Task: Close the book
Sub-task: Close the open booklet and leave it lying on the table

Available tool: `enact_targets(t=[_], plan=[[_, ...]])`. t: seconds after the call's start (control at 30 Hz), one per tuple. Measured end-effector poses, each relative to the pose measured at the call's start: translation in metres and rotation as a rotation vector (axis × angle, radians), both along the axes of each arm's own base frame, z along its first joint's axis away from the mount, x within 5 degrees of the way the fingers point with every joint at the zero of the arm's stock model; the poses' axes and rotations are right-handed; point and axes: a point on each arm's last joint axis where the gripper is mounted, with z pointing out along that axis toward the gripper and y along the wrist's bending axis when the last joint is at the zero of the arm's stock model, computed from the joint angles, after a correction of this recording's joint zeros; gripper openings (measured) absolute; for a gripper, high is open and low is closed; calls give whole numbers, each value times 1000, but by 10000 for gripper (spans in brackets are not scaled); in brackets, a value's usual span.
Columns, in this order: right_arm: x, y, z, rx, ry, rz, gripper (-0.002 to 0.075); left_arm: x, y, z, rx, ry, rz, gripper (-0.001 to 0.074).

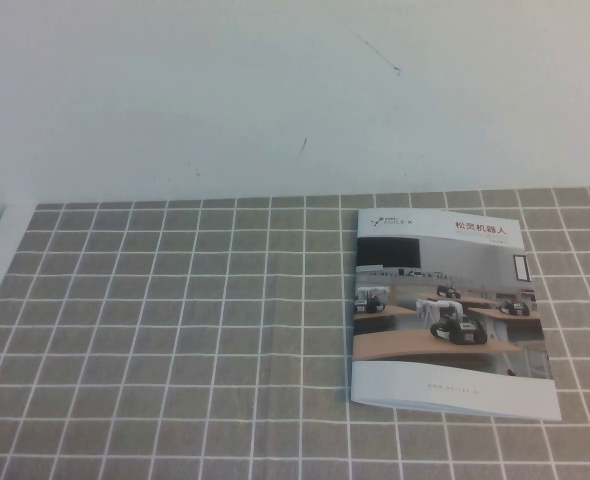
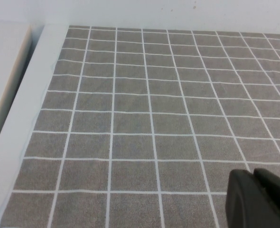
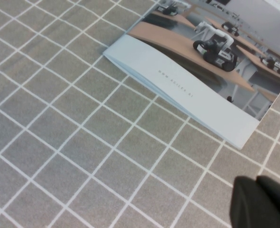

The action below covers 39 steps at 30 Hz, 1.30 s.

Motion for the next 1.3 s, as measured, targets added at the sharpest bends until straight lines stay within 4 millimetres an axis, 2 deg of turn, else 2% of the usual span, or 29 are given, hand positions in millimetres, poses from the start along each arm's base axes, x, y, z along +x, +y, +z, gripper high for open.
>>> enact_targets(t=[0.4, 0.6, 0.8, 0.97, 1.1, 1.3], plan=[[-2, 2, 0, -4, -6, 26, -3, 0, 0, 0, -4, 0, 1, -2], [-23, -3, 5, -106, -238, -12, -3, 0, 0, 0, -4, 1, 1, -2], [-38, -10, -25, -122, -461, -153, -3, 0, 0, 0, -4, 1, 1, -2], [-29, -14, -56, 27, -492, -279, -3, 0, 0, 0, -4, 1, 1, -2], [-25, -19, -60, 160, -525, -385, -3, 0, 0, 0, -4, 1, 1, -2], [-24, -26, -54, 189, -599, -481, -3, 0, 0, 0, -4, 1, 1, -2]])
